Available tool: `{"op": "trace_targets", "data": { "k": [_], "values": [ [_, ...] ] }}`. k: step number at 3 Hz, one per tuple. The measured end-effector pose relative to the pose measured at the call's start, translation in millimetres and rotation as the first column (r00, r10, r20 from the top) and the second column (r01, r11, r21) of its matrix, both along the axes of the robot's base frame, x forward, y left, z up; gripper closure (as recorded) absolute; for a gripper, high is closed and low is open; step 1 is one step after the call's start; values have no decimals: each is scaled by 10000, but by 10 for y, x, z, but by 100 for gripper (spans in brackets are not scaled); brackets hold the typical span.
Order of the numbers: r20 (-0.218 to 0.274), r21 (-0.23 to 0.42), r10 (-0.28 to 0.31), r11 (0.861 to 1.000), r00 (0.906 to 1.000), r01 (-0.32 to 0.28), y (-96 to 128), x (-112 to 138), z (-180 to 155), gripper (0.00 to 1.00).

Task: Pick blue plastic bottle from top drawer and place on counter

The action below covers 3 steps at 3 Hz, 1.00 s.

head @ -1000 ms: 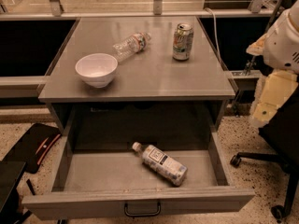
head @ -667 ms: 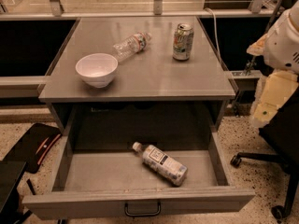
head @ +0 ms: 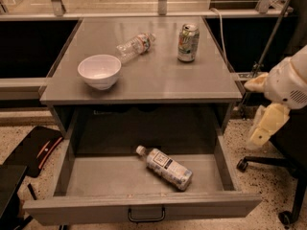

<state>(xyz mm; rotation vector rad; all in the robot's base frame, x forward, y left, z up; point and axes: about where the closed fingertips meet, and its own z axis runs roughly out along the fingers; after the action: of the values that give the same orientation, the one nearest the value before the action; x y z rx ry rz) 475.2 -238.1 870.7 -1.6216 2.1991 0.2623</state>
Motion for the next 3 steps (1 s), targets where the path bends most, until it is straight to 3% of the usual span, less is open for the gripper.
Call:
{"op": "trace_targets", "data": {
  "k": [1,2,3],
  "values": [
    [-358,245,29,9997,9994,-20,5,51,-200,0],
    [-359,250,32,9997,9993,-23,6,50,-201,0],
    [-466,1127,527,9925,9975,-472,189,-77,-354,0]
  ]
}}
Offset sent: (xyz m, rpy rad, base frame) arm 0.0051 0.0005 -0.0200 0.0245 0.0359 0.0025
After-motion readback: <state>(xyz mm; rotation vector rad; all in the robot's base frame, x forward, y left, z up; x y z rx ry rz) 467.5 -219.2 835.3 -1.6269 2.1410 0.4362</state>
